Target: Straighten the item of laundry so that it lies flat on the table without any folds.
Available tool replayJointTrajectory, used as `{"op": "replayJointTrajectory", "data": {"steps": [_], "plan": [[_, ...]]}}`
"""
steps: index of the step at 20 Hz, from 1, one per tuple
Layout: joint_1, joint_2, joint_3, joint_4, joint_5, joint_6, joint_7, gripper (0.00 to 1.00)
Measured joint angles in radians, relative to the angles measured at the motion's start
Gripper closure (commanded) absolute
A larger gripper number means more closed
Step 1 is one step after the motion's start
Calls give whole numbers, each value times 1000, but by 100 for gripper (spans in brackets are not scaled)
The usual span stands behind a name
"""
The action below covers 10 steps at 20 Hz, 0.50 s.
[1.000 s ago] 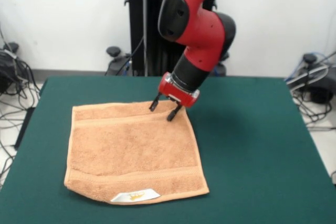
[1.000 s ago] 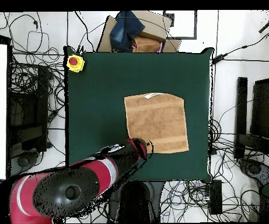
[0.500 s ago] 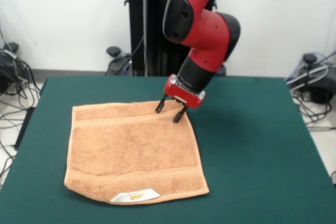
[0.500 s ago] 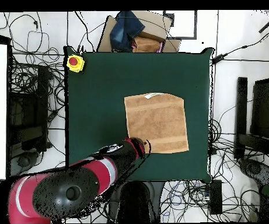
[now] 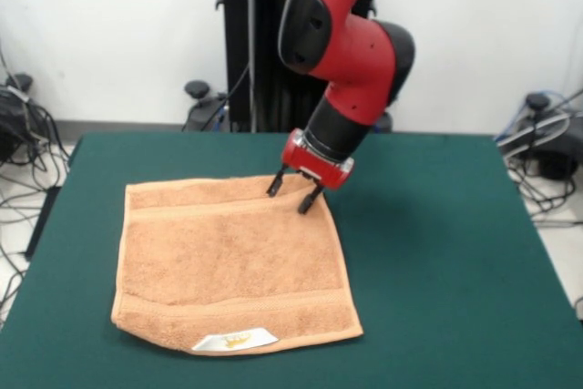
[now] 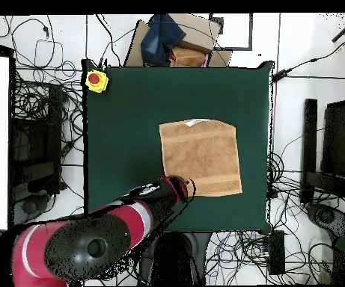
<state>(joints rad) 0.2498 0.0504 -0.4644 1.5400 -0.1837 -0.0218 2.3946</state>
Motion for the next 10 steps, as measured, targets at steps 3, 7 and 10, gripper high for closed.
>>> {"op": "replayJointTrajectory", "data": {"steps": [3, 7, 10], "plan": [[-7, 0, 0, -5, 0, 0, 0, 0], [-9, 1, 0, -15, 0, 0, 0, 0], [-9, 4, 0, -37, 1, 0, 0, 0]]}}
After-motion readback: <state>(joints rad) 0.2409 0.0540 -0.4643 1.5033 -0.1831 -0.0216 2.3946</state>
